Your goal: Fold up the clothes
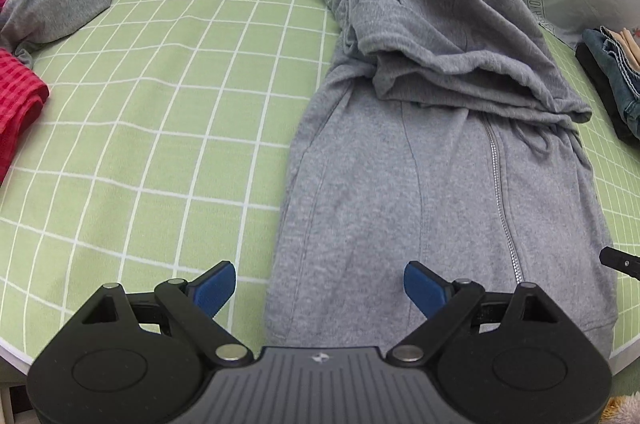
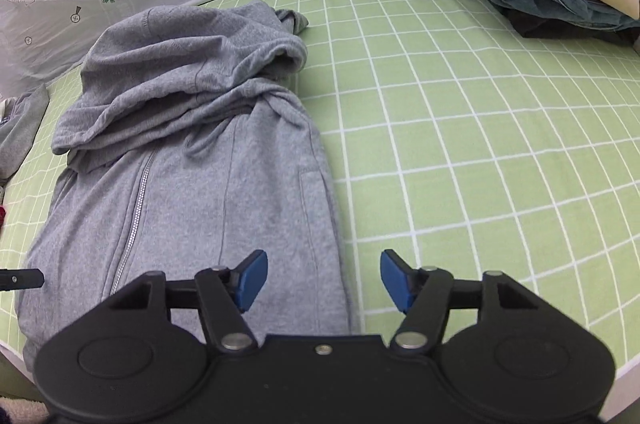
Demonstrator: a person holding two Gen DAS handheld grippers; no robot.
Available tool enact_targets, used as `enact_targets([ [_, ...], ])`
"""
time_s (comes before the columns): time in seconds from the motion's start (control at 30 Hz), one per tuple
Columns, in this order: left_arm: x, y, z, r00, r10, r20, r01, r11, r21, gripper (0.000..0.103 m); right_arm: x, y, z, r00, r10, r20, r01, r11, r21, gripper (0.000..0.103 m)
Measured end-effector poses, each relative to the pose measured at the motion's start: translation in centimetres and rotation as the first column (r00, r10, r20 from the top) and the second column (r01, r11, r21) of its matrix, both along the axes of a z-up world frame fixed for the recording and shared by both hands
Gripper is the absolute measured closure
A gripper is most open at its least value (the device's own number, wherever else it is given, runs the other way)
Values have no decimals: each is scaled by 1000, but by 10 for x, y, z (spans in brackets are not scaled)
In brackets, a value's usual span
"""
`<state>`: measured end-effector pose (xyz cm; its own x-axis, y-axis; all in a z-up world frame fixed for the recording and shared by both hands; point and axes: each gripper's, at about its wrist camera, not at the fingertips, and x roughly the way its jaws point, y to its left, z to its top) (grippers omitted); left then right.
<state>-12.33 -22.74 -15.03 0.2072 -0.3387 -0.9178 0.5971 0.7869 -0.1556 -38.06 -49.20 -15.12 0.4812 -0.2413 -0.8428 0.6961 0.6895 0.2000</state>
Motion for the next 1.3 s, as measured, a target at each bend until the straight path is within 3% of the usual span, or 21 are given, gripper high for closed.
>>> enact_targets([
  [0.27,-27,21,-12,998,-36,-42,37,999,16,14,-27,32,-12,1000,5,-30,-5,1000,7,48],
  [0.37,-33,25,-10,998,-48,-29,48,999,4,23,-32,37,-12,1000,-3,-23,3,1000,0,53],
  [0.47,-38,28,-7,998,-53,-33,52,998,-26,42,-35,39,-12,1000,-4,-18,4,1000,-4,66],
  [0.53,-40,28,-6,998,-48,-38,46,998,-41,57,-36,41,-11,1000,6,-1,-6,1000,6,82],
  [0.57,-41,28,-6,998,-46,-41,43,998,-51,63,-36,42,-10,1000,10,9,-10,1000,9,85],
  [0.63,-42,26,-5,997,-41,-62,36,996,-85,83,-34,45,-7,1000,16,21,-16,1000,-5,87],
  [0.8,-47,19,11,997,-71,-2,70,992,-108,87,-36,45,18,989,18,144,-10,998,-56,88],
  [0.97,-29,4,38,997,-56,47,64,982,-178,87,-21,38,40,973,24,229,-3,996,-90,88],
  [1.3,17,-31,88,992,3,128,37,950,-311,87,24,-14,75,930,-42,364,90,989,-118,88],
])
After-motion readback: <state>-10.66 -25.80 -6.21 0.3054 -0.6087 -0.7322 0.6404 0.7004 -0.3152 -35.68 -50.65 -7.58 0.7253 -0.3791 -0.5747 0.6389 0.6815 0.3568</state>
